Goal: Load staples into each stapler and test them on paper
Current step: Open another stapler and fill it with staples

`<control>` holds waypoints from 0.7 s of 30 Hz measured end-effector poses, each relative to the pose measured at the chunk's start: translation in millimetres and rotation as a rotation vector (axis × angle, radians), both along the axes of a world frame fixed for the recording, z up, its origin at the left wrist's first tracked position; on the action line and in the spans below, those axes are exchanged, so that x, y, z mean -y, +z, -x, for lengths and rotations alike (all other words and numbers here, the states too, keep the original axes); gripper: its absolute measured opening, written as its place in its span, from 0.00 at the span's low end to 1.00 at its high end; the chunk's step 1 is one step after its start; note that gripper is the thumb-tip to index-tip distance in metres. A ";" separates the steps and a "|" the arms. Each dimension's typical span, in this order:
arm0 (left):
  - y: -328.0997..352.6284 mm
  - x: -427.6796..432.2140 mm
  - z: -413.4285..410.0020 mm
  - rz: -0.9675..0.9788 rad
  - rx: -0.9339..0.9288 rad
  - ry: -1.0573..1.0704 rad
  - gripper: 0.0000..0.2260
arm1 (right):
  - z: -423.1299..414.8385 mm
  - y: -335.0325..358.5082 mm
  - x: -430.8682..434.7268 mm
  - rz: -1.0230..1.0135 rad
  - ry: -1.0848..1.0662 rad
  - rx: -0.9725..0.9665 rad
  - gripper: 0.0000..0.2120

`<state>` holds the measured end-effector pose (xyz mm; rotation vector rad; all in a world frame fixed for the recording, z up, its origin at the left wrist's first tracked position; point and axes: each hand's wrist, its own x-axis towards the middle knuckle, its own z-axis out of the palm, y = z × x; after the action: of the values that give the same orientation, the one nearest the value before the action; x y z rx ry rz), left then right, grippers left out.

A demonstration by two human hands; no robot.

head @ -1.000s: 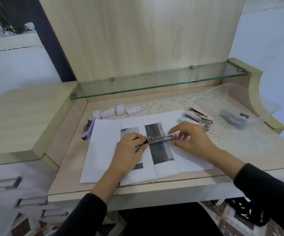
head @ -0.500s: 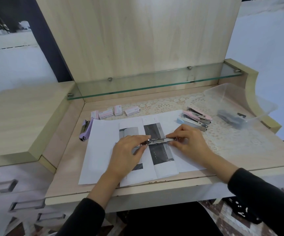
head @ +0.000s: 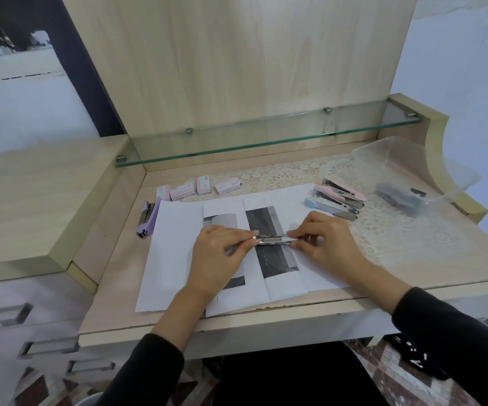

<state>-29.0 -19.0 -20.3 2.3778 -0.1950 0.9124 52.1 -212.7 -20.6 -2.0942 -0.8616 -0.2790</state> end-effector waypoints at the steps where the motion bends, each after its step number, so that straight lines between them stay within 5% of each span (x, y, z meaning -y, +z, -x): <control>1: 0.3 0.8 -0.2 -0.002 0.001 -0.001 0.11 | -0.2 0.1 0.0 0.001 0.004 0.007 0.07; 11: -2.7 4.0 0.1 -0.025 0.011 -0.012 0.13 | -0.6 0.9 -0.2 0.017 0.037 0.044 0.07; 21: -6.2 9.4 -6.1 -0.315 -0.009 0.036 0.11 | 1.2 1.5 -1.6 0.027 0.041 0.039 0.07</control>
<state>-22.8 -28.5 -26.6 2.6813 -0.3131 0.9462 50.9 -211.0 -19.1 -2.0995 -0.9352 -0.2892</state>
